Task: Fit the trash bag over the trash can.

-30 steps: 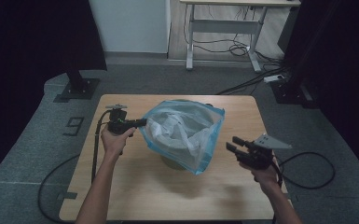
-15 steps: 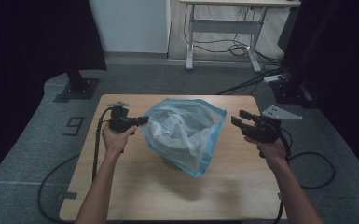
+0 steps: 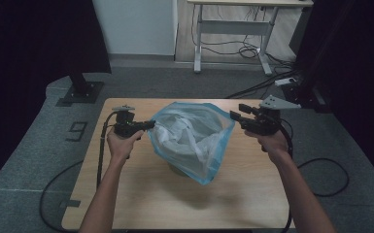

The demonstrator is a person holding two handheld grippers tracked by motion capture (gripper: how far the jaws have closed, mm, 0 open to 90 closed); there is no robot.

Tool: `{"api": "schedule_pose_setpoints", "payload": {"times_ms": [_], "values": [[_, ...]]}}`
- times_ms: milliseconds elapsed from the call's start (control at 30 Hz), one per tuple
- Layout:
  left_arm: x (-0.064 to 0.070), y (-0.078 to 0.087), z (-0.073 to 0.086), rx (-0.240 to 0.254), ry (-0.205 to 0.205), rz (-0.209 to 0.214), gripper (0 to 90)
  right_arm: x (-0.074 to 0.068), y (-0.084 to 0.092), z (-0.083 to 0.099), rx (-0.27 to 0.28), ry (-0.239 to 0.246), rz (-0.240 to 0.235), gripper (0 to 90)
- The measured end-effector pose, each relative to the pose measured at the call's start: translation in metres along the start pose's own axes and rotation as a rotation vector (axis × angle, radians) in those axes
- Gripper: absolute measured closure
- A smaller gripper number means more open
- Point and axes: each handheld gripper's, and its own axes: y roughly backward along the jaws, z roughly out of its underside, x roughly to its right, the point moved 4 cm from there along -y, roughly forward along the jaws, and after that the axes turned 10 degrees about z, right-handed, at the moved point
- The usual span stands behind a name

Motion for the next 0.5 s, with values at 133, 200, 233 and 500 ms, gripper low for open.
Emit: {"api": "schedule_pose_setpoints", "payload": {"times_ms": [133, 200, 233, 500], "values": [[-0.001, 0.002, 0.0, 0.005, 0.0, -0.001, 88.9, -0.001, -0.019, 0.009, -0.071, 0.009, -0.027, 51.0], [-0.001, 0.003, 0.0, 0.007, -0.001, -0.002, 88.9, -0.001, -0.026, 0.016, -0.104, 0.016, -0.036, 58.4], [-0.002, 0.004, 0.0, 0.008, 0.0, -0.004, 88.9, 0.0, -0.029, 0.019, -0.112, 0.018, -0.046, 64.4], [-0.015, 0.004, -0.002, 0.029, 0.03, -0.014, 89.0, 0.015, -0.057, 0.03, -0.113, -0.019, 0.017, 88.1]]}}
